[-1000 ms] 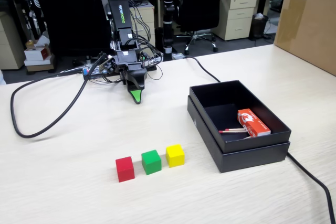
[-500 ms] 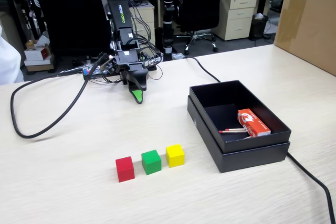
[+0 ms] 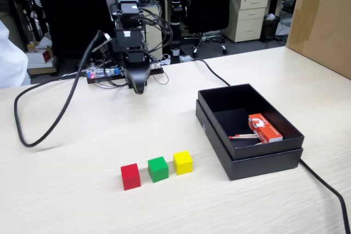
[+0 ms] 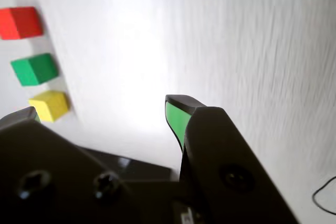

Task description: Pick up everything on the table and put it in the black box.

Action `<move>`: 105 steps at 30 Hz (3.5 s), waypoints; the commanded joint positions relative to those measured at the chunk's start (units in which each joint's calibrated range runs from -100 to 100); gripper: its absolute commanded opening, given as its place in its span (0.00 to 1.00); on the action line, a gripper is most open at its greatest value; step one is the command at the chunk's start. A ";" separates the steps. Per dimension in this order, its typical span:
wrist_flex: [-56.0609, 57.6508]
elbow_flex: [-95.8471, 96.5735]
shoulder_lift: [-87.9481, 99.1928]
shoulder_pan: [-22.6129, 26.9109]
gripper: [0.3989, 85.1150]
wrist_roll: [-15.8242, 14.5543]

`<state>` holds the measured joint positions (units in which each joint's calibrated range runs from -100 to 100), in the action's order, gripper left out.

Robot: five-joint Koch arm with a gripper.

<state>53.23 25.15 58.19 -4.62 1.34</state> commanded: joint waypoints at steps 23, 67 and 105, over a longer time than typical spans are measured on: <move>4.00 -61.87 -73.51 -3.96 0.55 3.37; 4.09 -47.45 -29.21 2.98 0.01 1.90; 4.09 -53.16 -54.80 20.02 0.49 -7.91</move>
<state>56.95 -26.70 -10.94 16.48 -6.47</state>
